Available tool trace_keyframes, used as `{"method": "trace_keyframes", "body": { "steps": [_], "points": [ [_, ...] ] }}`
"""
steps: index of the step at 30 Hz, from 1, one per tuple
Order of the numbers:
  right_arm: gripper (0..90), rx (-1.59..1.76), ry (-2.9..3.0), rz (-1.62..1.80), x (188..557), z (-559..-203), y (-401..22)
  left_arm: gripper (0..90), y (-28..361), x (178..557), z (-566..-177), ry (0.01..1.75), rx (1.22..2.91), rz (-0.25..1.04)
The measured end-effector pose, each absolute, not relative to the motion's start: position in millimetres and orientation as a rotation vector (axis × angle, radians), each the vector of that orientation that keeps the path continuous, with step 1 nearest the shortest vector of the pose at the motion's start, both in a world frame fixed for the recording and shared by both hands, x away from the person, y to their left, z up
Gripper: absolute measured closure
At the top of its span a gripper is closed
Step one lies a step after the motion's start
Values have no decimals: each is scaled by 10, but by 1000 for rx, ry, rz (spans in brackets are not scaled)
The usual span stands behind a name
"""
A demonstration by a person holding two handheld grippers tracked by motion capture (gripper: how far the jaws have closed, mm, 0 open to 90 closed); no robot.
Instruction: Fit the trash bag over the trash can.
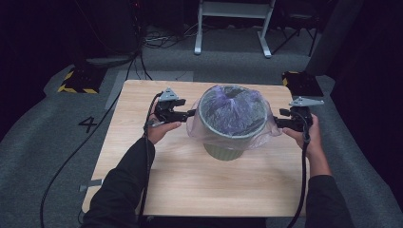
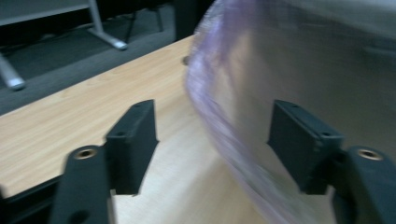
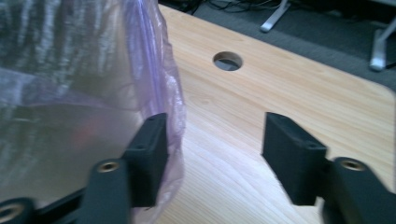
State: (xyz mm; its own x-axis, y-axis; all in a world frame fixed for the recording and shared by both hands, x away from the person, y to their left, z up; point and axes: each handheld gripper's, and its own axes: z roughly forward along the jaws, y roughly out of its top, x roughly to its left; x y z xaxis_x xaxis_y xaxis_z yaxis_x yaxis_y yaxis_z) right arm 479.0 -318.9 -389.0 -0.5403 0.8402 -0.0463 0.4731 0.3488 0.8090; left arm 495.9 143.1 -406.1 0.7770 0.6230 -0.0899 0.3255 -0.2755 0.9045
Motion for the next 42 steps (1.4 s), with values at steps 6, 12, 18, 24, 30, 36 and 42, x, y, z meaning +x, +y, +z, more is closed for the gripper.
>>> {"method": "trace_keyframes", "body": {
  "steps": [6, 12, 18, 24, 30, 36, 42],
  "points": [
    [322, 1047, 2130, 1123, 4550, -3765, -3333, 211, 1492, 4706, -4059, 603, 1899, 256],
    [272, 901, 2145, 1140, 4301, -3673, -3318, 155, 1386, 4478, -4137, 490, 1954, 181],
    [209, 708, 2212, 1169, 3980, -3707, -3100, 154, 1343, 4294, -4226, 453, 1980, 163],
    [167, 630, 2250, 1198, 3747, -3882, -2877, 160, 1203, 4304, -4300, 448, 2030, 158],
    [263, 659, 2122, 1085, 3712, -3958, -2711, 396, 1133, 4337, -4312, 436, 2052, 224],
    [780, 597, 2112, 1171, 3718, -4009, -2706, 819, 1106, 4366, -4355, 416, 2092, 249],
    [900, 598, 2165, 1234, 3702, -4173, -2692, 900, 1118, 4399, -4456, 405, 2133, 230]
  ]
}}
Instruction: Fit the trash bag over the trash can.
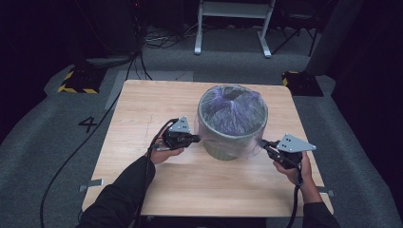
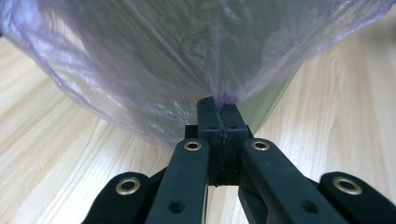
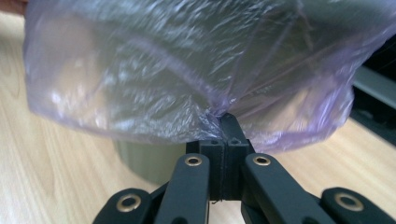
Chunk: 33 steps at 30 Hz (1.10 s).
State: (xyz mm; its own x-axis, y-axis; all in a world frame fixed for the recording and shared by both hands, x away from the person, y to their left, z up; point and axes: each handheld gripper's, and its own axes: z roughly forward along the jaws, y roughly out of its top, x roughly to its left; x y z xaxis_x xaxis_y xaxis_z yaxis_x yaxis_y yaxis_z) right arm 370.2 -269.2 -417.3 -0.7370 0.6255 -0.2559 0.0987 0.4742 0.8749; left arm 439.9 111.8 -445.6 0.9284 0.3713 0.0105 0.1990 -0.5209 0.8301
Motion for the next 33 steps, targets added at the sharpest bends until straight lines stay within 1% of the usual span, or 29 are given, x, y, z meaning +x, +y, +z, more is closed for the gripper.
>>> {"method": "trace_keyframes", "body": {
  "steps": [8, 13, 20, 23, 24, 26, 27, 29, 30, 31, 33],
  "points": [
    [900, 666, 2331, 1151, 3765, -4472, -2738, 900, 1184, 4446, -4664, 468, 2175, 187],
    [900, 763, 2382, 1171, 3868, -4597, -2806, 900, 1196, 4480, -4781, 488, 2211, 169],
    [900, 888, 2447, 1110, 4034, -4793, -2802, 900, 1209, 4552, -4932, 541, 2248, 131],
    [900, 932, 2442, 1083, 4072, -4842, -2797, 900, 1226, 4577, -4984, 565, 2255, 133],
    [900, 940, 2444, 1079, 4081, -4854, -2796, 900, 1238, 4579, -4997, 582, 2240, 115],
    [900, 957, 2436, 1070, 4093, -4883, -2797, 896, 1265, 4586, -4999, 582, 2227, 123],
    [900, 952, 2433, 1066, 4092, -4890, -2798, 872, 1287, 4575, -4994, 581, 2206, 137],
    [900, 953, 2427, 1059, 4088, -4900, -2813, 787, 1326, 4545, -4985, 588, 2192, 139],
    [900, 958, 2426, 1071, 4085, -4901, -2829, 728, 1343, 4513, -4981, 587, 2192, 156],
    [900, 957, 2425, 1080, 4077, -4900, -2847, 642, 1353, 4496, -4975, 588, 2199, 170],
    [895, 968, 2419, 1099, 4069, -4899, -2875, 565, 1390, 4453, -4951, 581, 2201, 154]
  ]
}}
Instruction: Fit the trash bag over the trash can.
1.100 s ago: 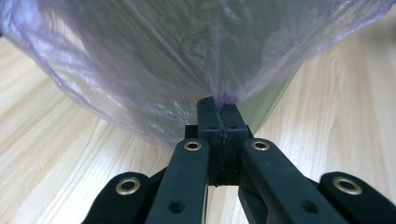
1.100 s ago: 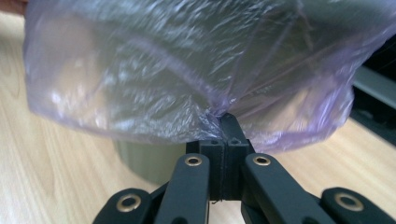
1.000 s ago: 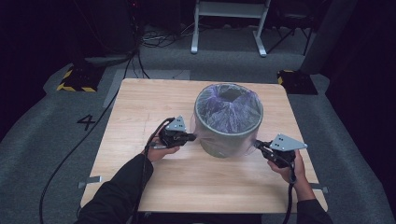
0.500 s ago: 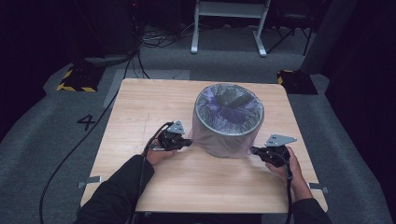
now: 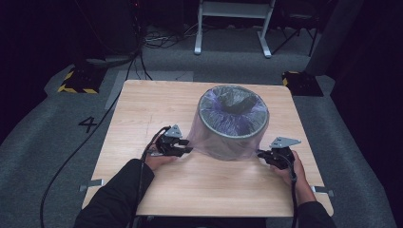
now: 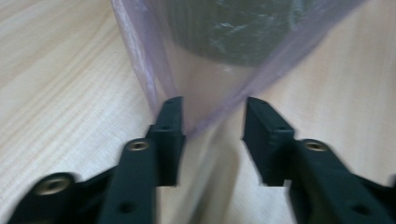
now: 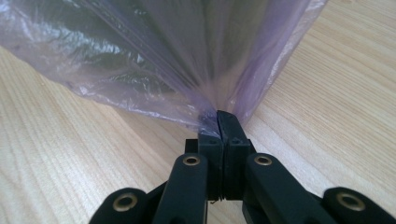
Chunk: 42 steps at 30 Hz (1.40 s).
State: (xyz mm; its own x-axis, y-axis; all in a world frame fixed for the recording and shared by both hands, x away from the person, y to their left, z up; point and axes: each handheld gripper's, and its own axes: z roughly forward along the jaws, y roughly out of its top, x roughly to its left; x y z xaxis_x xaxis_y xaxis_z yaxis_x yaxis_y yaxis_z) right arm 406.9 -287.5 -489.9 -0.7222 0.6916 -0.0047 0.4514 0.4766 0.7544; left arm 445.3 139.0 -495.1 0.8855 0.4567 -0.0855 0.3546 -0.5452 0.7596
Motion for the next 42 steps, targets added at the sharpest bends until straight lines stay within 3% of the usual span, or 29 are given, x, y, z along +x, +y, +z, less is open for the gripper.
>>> {"method": "trace_keyframes", "body": {
  "steps": [4, 7, 9, 11, 18, 21, 42],
  "points": [
    [842, 995, 2413, 1126, 4061, -4909, -2948, 333, 1477, 4327, -4854, 604, 2176, 218],
    [697, 1022, 2402, 1123, 4053, -4908, -2998, 176, 1525, 4226, -4832, 637, 2183, 285],
    [536, 1071, 2390, 1123, 4044, -4888, -3048, 159, 1548, 4138, -4832, 638, 2190, 293],
    [435, 1106, 2375, 1137, 4025, -4857, -3096, 158, 1569, 4049, -4838, 619, 2205, 288],
    [223, 1157, 2308, 1170, 3895, -4759, -3276, 158, 1604, 3797, -4901, 576, 2268, 287],
    [181, 1150, 2305, 1164, 3833, -4747, -3320, 157, 1625, 3752, -4931, 582, 2273, 270],
    [186, 1083, 2068, 1311, 3634, -4382, -3485, 154, 1754, 3643, -5042, 645, 2272, 262]
  ]
}}
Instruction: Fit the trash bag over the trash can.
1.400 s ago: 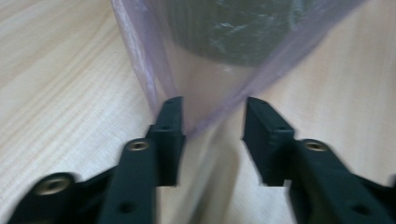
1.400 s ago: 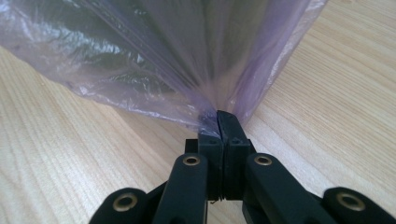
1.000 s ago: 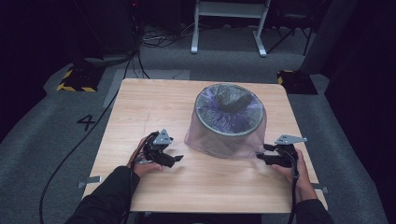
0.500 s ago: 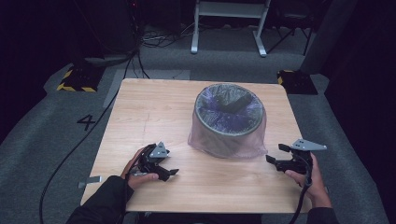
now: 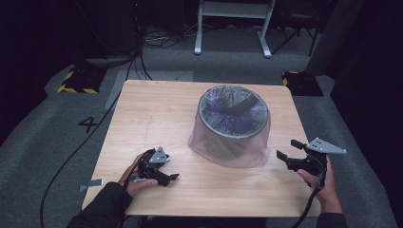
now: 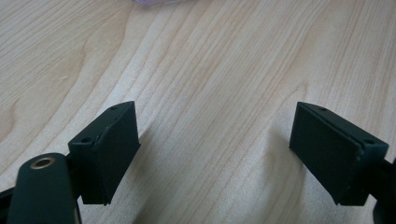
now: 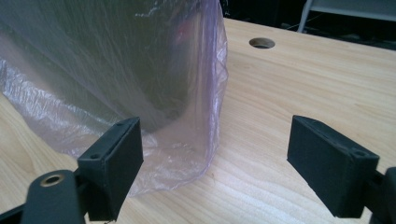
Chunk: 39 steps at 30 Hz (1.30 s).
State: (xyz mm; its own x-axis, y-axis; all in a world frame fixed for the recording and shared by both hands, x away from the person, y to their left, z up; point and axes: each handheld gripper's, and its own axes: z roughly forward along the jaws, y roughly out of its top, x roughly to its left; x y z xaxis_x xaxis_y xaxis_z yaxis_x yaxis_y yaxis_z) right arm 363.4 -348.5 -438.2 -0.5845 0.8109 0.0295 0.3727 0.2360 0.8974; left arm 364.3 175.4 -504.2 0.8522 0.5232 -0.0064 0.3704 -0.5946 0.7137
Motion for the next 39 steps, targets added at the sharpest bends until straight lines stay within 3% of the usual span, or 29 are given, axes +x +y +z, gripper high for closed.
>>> {"method": "trace_keyframes", "body": {
  "steps": [39],
  "points": [
    [173, 854, 2025, 1277, 3761, -3598, -3075, 149, 1760, 3638, -5040, 646, 2275, 258]
  ]
}}
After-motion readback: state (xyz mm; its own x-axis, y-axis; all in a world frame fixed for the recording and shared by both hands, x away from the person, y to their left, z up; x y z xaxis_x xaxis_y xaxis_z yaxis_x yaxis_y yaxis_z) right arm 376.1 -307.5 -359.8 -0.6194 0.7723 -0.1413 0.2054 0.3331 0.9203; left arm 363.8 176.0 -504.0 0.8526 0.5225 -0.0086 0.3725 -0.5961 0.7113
